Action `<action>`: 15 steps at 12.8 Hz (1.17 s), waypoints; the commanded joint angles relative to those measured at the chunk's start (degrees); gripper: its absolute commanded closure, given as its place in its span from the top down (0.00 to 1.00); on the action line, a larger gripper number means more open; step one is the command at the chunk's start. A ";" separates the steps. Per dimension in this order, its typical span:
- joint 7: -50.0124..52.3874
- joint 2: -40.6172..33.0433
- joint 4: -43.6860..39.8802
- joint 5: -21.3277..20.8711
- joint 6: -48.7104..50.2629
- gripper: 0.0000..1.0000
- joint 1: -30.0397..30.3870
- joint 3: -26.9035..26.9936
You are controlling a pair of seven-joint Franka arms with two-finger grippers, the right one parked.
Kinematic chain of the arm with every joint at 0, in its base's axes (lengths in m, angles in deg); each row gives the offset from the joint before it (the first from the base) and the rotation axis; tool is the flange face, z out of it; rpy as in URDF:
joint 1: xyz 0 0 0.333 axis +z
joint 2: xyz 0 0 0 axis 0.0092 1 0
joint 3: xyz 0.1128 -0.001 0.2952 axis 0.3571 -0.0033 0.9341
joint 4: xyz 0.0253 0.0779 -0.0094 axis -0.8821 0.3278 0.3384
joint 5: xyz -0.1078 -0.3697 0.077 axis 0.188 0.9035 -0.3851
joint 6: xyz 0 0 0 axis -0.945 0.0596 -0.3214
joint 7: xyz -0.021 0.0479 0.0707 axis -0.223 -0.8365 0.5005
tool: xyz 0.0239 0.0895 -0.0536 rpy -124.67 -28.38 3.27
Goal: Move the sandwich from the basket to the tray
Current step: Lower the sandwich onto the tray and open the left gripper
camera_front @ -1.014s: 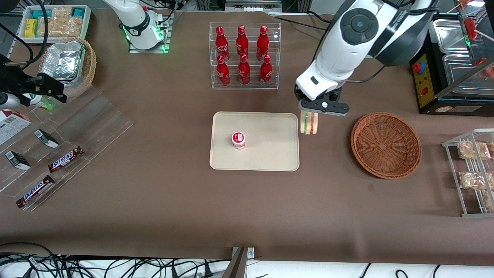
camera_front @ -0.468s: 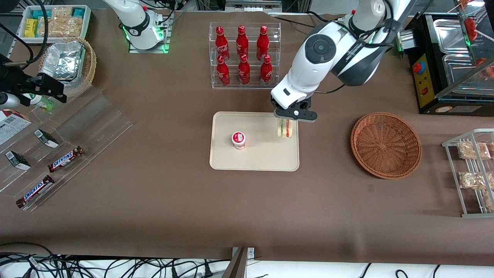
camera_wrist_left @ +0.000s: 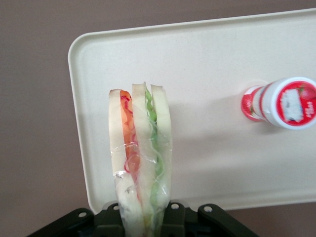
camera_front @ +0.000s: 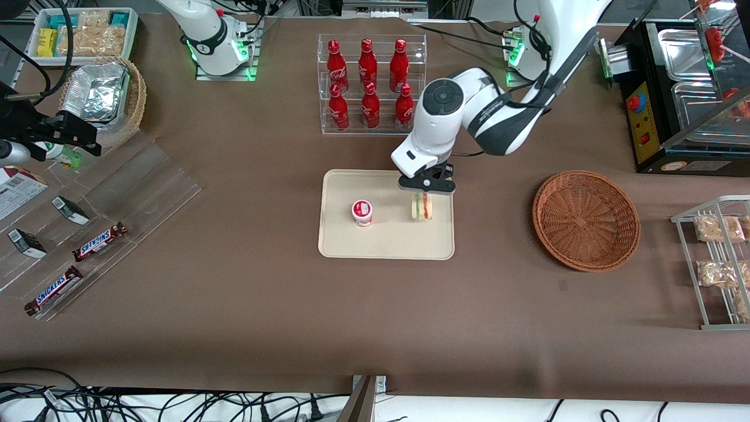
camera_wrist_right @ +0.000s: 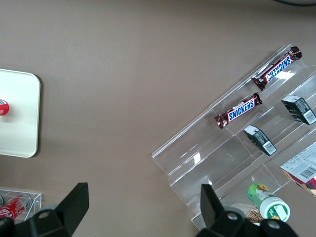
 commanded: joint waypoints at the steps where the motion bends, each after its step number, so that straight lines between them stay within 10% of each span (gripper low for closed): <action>1: 4.05 4.58 -1.91 -6.59 -1.70 0.00 -0.27 0.07; 9: 9.68 10.66 -3.93 -13.46 -1.88 0.05 -0.44 0.07; 13: 10.57 10.75 -4.02 -13.46 -1.53 1.00 -0.80 0.07; 15: 10.74 10.31 -4.20 -13.29 -1.36 1.00 -0.62 -0.02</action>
